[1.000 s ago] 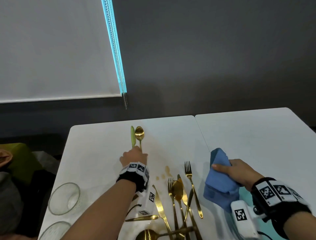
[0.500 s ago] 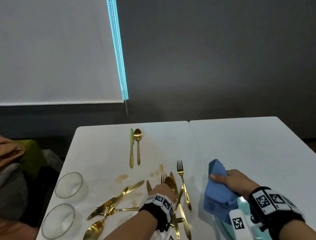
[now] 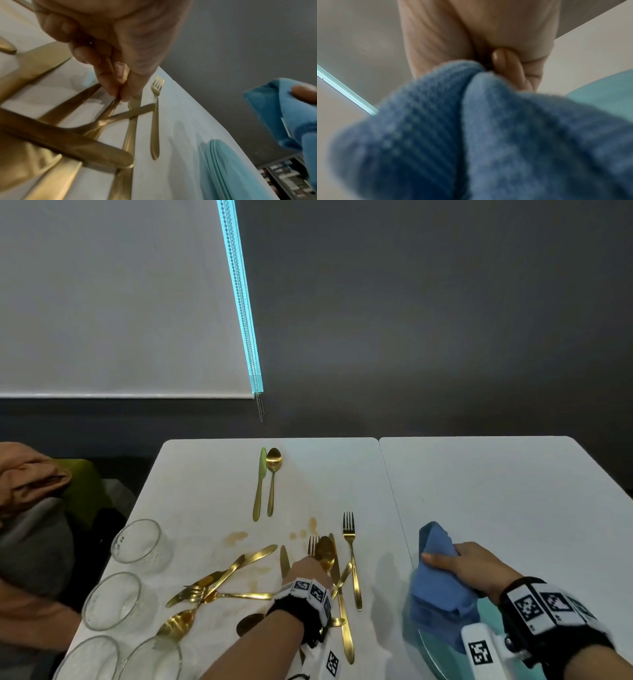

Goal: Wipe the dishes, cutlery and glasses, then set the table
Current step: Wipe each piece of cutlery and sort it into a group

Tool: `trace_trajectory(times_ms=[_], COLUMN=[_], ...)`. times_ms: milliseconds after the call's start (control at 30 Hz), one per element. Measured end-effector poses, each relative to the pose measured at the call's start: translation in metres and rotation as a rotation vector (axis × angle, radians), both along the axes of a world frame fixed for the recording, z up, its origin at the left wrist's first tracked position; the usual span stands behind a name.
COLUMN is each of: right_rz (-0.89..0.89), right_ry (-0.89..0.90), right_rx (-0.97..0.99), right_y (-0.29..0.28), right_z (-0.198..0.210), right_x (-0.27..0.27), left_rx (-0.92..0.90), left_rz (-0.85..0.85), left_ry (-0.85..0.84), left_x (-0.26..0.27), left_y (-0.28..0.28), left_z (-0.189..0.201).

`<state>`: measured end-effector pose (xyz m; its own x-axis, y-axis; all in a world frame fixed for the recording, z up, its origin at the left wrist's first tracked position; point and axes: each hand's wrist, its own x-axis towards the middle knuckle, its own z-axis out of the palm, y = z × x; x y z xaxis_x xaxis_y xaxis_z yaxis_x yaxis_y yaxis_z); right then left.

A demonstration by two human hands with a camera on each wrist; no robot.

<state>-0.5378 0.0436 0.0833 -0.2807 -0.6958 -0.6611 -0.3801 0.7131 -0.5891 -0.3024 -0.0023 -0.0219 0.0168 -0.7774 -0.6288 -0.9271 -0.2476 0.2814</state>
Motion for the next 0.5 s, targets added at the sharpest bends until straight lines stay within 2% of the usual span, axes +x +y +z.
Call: trace_trajectory(times_ms=[67, 100, 167, 267, 367, 500], right_rz=[0.010, 0.013, 0.019, 0.027, 0.035, 0.048], right_ry=[0.002, -0.002, -0.011, -0.020, -0.026, -0.030], right_rx=[0.001, 0.001, 0.000, 0.000, 0.001, -0.012], right_y=[0.001, 0.002, 0.003, 0.002, 0.001, -0.004], right_z=[-0.001, -0.001, -0.003, -0.004, -0.007, -0.008], right_x=[-0.002, -0.003, -0.004, -0.005, -0.005, -0.003], left_rx=[0.032, 0.049, 0.001, -0.065, -0.083, -0.196], left_rz=[0.099, 0.173, 0.156, 0.257, 0.229, 0.211], left_ry=[0.111, 0.118, 0.094, 0.110, 0.138, 0.162], left_x=[0.003, 0.004, 0.007, 0.009, 0.013, 0.020], left_y=[-0.003, -0.007, -0.015, -0.028, -0.030, -0.034], left_z=[0.006, 0.008, 0.009, 0.012, 0.024, 0.031])
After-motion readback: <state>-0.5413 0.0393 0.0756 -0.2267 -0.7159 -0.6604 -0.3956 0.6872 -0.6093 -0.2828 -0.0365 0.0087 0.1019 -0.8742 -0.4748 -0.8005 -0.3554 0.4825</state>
